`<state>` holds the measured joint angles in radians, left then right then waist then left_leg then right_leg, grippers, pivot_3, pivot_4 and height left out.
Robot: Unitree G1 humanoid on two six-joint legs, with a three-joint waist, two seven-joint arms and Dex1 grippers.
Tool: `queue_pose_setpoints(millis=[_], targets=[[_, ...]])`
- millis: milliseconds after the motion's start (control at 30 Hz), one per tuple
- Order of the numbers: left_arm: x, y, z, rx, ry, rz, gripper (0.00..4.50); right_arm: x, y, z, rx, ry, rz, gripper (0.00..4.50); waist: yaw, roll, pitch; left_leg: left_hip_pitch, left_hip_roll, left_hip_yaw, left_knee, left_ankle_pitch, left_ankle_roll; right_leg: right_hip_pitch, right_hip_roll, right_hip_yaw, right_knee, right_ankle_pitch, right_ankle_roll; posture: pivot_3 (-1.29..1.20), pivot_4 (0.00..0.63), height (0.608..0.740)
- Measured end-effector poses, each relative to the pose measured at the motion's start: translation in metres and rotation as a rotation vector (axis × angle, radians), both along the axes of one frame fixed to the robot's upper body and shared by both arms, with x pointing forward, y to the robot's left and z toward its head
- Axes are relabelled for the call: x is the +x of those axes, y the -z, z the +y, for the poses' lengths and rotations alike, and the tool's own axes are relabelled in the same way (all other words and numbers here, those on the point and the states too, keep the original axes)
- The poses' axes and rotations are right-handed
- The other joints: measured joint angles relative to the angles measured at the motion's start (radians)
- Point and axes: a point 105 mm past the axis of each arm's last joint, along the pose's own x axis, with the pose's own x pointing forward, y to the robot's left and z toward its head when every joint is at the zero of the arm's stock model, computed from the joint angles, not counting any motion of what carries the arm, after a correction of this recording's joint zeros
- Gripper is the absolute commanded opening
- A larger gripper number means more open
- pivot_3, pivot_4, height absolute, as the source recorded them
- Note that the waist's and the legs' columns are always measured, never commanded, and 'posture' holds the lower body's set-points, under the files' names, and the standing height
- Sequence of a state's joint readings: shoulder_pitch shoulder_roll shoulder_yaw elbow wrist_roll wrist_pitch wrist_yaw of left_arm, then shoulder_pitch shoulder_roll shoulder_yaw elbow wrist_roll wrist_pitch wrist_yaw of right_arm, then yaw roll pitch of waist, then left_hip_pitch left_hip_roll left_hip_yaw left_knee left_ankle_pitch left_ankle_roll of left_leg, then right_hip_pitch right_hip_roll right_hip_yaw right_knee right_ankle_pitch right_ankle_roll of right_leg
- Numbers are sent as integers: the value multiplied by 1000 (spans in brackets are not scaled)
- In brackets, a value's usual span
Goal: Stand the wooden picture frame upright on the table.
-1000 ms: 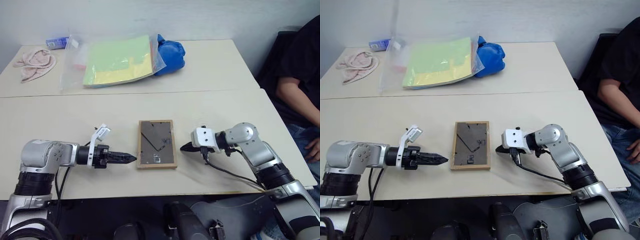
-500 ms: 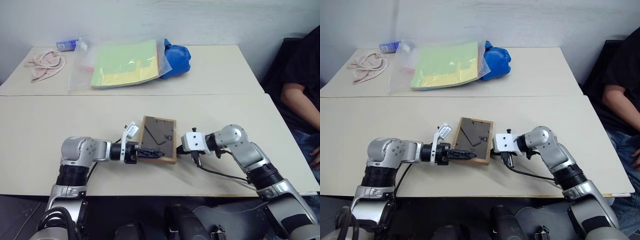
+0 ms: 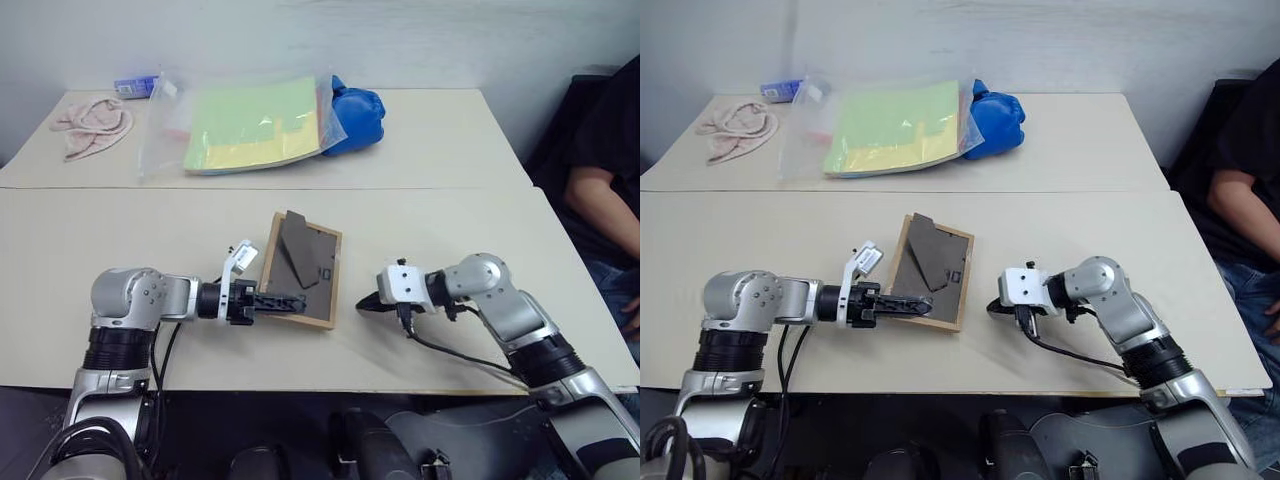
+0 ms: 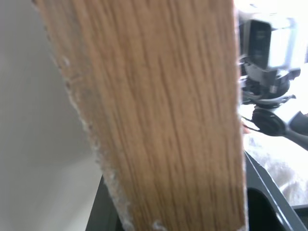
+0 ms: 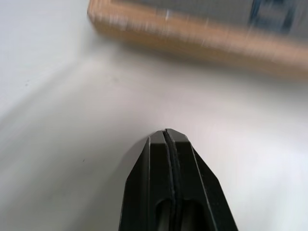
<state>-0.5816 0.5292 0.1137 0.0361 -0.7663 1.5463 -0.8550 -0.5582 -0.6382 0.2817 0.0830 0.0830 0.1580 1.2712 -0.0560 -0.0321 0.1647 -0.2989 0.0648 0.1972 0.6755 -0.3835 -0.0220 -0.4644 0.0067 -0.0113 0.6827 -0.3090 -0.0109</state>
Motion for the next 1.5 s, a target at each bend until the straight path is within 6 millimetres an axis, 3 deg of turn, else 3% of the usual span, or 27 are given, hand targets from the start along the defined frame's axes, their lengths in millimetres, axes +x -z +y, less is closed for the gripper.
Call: queue_pose_setpoints(millis=[200,367,567,700,833,933,1067,1233,1333,1433,1500], targets=[[-7,-14,-9,41,70,-193,1276,-3,-92,17,321,56,149,2649,-14,1,1,0,-1,-14,1,-1,-4,0,2,-2,2,-1,-2,0,150,740],[-4,-11,-13,64,80,-271,1276,-3,-98,40,370,59,257,4408,-17,1,1,-3,-2,-20,2,-1,-4,0,1,-5,1,-2,-3,0,150,740],[7,-22,-16,62,63,-361,1276,-5,-94,55,347,37,310,4500,-18,1,1,-5,-2,-22,2,-1,-4,0,1,-7,0,-2,-3,0,150,740],[10,-19,-17,75,63,-380,1276,-22,-99,69,367,-55,332,4500,-22,1,1,-5,-2,-22,2,-1,-4,0,1,-7,0,-2,-3,0,150,740],[12,-16,-15,74,65,-375,1276,-29,-110,59,381,-72,312,4500,-20,1,1,-6,-2,-23,2,-1,-4,0,1,-8,-1,-2,-3,0,150,740],[14,-12,-10,85,49,-351,1276,-26,-106,46,351,-17,256,4500,-21,1,1,-6,-2,-23,1,-1,-4,0,1,-8,-1,-2,-3,0,150,740],[13,-19,-5,55,33,-306,1276,2,-86,1,209,155,-39,4500,-15,0,2,-7,-3,-24,1,-2,-4,0,1,-8,-3,-1,-2,0,150,740],[7,-33,-9,6,72,-271,1276,26,-83,-26,24,63,-715,4500,-27,0,2,-6,-3,-23,0,-1,-4,0,1,-8,-3,-1,-2,0,150,740],[1,-39,-12,-24,100,-222,1276,27,-78,-17,-74,-124,-1122,4500,-37,0,4,-5,-3,-23,0,-1,-5,0,2,-7,-2,-1,-2,0,150,740],[-2,-50,-14,-55,118,-212,1276,23,-79,7,-14,-265,-1345,4500,-44,0,5,-4,-3,-23,0,0,-6,-1,2,-6,0,-2,-3,0,150,740],[-4,-54,-15,-65,128,-210,1276,25,-86,24,68,-293,-1460,4130,-48,1,5,-4,-3,-23,-1,0,-7,-1,2,-6,1,-2,-4,0,150,740]])
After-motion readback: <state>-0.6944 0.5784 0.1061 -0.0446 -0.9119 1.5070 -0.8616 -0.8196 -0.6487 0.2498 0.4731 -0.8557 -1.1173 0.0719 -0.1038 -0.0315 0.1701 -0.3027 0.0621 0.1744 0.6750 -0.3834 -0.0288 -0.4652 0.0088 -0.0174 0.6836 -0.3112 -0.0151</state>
